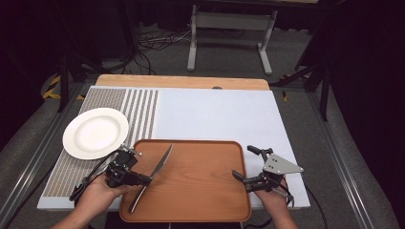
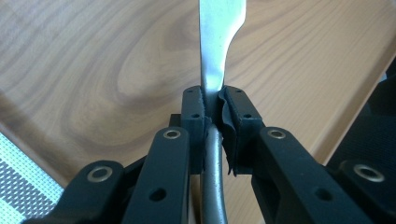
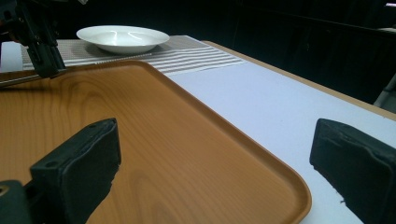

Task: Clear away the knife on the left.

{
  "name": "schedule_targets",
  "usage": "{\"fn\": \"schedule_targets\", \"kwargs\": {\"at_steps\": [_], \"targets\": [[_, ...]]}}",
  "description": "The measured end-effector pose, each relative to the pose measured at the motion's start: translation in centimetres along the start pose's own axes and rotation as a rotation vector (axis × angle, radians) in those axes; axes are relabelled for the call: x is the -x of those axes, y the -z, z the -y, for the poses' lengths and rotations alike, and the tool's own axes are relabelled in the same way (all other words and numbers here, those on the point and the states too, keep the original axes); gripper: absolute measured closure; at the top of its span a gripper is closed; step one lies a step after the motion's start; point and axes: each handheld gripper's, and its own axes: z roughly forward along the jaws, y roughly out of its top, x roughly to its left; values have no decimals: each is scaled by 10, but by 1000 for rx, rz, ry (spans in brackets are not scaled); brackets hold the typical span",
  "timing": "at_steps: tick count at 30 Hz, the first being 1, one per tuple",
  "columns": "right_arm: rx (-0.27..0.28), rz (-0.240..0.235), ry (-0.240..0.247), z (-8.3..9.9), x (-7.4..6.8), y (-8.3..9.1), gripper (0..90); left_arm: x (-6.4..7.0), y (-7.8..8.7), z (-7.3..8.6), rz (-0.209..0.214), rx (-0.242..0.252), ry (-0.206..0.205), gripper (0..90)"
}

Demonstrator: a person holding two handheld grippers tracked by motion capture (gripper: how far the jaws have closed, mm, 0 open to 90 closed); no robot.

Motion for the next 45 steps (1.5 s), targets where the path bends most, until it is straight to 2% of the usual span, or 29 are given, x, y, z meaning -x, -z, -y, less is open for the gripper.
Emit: {"fn": "schedule_targets", "kwargs": {"at_steps": [21, 36, 37, 40, 42, 43, 45], "targets": [[4, 2, 2, -1, 1, 2, 28, -2, -13, 1, -31, -59, 4, 800], [10, 2, -5, -1, 1, 3, 28, -2, -14, 1, -39, -52, 6, 793], [10, 1, -5, -1, 1, 3, 28, -3, -13, 1, -31, -35, 5, 779], [9, 0, -5, -1, 1, 3, 28, -3, -10, 0, -6, -24, -2, 660], [7, -3, -3, -1, 1, 3, 28, -3, -9, -1, -5, -6, -28, 589], [7, -2, -2, -1, 1, 3, 28, -3, -9, -1, -5, -6, -28, 553], [10, -1, -4, -1, 1, 3, 28, -1, -8, -1, 5, 14, -79, 477]]}}
